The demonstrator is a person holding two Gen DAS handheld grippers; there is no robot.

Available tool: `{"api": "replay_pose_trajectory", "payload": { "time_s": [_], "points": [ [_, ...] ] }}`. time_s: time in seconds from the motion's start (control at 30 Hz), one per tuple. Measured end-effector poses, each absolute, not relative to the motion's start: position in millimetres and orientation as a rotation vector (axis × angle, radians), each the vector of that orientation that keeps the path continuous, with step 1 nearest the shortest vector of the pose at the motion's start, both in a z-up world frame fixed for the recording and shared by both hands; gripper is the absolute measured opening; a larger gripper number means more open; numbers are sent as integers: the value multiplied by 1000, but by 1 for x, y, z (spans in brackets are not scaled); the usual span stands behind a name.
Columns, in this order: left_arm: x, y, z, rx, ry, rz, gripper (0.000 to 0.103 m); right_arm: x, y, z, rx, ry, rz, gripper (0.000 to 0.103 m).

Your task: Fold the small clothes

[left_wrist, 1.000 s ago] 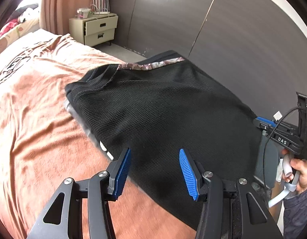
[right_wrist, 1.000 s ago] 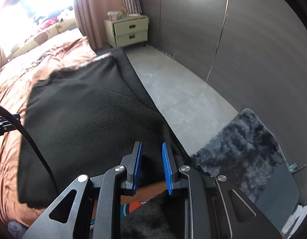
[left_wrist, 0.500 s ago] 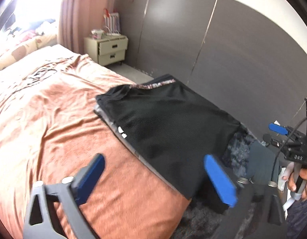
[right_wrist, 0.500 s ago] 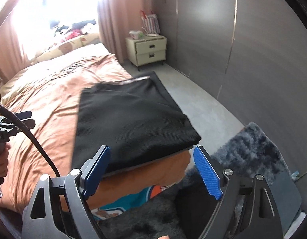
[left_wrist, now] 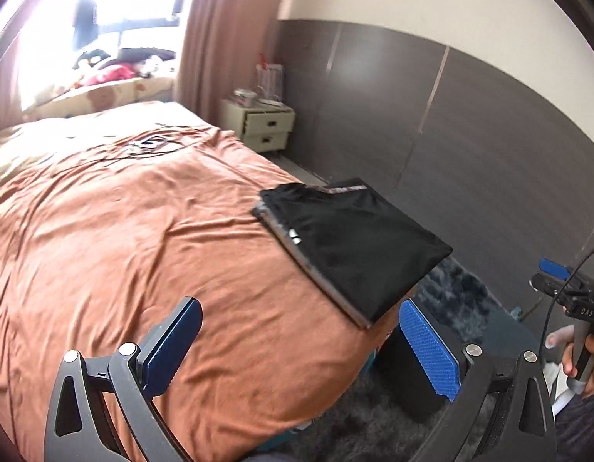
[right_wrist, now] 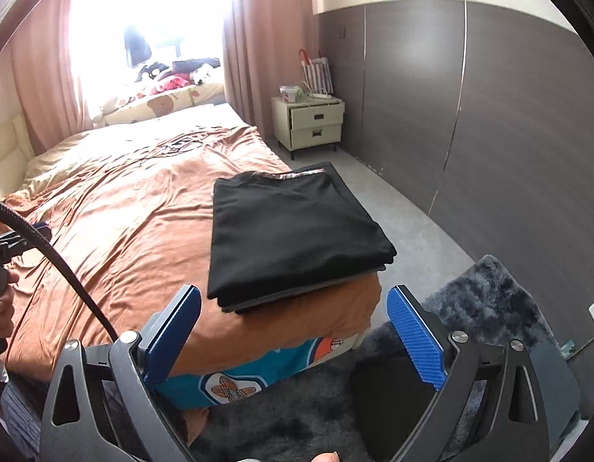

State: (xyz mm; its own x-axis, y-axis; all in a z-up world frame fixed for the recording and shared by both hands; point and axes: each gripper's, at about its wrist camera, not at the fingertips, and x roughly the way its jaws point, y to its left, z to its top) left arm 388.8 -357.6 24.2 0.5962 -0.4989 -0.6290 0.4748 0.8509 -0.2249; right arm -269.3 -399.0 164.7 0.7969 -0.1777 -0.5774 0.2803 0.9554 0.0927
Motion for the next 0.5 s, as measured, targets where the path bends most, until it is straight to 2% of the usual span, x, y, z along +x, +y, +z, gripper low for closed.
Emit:
{"api": "replay_pose_trajectory", "payload": {
  "time_s": [0.2,0.5],
  "points": [
    [342,-314,32,-80,718,-529,103,-314,-383,159,181,551,-272,97],
    [279,-250,35,-109,657,-482,103,-332,-348,155,182,506,-298,97]
  ]
}}
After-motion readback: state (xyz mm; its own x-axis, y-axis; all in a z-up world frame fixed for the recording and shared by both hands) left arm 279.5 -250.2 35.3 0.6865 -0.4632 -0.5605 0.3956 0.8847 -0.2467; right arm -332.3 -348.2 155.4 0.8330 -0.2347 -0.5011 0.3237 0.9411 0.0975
